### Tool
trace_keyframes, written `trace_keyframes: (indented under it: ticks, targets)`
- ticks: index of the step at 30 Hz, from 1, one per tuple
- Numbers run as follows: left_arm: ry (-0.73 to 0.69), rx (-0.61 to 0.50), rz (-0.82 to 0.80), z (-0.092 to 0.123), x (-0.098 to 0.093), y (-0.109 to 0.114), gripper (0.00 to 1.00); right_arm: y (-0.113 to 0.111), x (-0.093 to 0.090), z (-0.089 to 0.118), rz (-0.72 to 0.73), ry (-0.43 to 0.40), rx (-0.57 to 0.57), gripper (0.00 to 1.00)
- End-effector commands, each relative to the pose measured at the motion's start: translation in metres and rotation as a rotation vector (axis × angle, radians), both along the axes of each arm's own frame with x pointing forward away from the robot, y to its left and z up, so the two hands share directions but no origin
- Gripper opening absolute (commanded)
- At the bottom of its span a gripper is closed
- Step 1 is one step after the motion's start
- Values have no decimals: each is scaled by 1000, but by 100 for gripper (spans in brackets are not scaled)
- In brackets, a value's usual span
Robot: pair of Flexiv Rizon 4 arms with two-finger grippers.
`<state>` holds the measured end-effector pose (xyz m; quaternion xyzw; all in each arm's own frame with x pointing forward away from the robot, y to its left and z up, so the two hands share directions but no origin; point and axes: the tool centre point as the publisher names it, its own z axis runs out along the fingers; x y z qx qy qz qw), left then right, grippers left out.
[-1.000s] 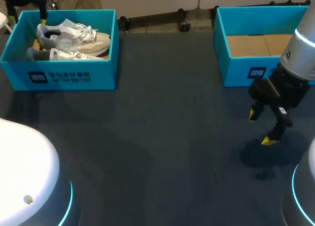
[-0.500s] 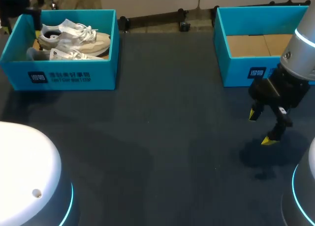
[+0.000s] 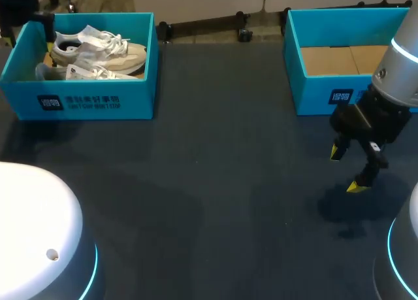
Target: Take the shoe out of the shoebox, open the shoe tongue, remove and reinsert the insole, then place the shoe into the shoebox
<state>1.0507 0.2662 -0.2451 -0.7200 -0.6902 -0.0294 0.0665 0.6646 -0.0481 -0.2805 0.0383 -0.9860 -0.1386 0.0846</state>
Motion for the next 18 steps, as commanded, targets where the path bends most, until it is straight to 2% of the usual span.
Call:
trace_keyframes:
  ticks: [1,11,18]
  targets:
    - [-26,3,4,-3,-13,5,100,0,0,0,0,-1,-2,100]
    - [-8,-3,-12,-16,-27,14,100,0,0,0,0,-1,-2,100]
    - [-5,-10,1,-29,-25,15,100,0,0,0,0,-1,-2,100]
